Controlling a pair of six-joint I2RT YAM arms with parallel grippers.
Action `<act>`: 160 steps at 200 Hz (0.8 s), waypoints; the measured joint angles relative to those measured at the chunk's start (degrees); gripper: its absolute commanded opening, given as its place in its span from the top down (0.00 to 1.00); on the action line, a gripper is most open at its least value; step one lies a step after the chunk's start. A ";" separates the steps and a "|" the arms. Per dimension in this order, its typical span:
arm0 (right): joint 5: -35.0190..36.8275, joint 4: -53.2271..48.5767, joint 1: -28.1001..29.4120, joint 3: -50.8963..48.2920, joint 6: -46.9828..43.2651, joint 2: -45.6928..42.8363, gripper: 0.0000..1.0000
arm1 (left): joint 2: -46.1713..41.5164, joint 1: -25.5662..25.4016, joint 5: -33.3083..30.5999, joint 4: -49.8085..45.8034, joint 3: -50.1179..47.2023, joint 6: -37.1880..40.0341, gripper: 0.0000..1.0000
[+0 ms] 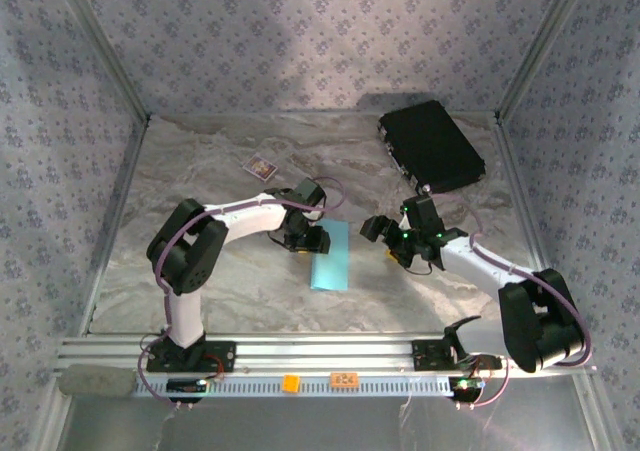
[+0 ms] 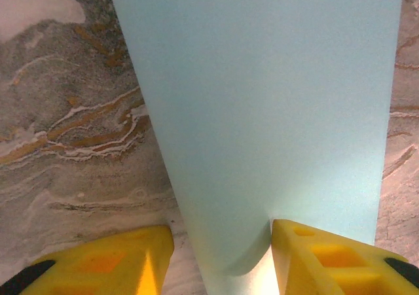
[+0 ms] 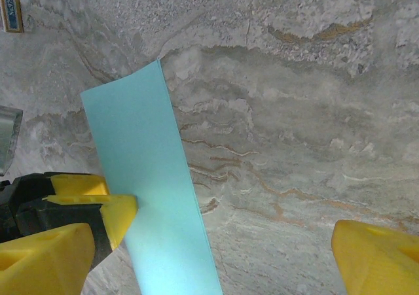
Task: Fold a paper plane with a square sheet of paper (pick it up from the middle)
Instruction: Hold the square sheet of paper at the center of the table.
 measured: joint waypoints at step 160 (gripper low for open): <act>-0.20 2.97 4.50 2.84 -0.35 5.62 0.56 | 0.33 -0.37 -0.66 0.02 0.11 -0.04 0.53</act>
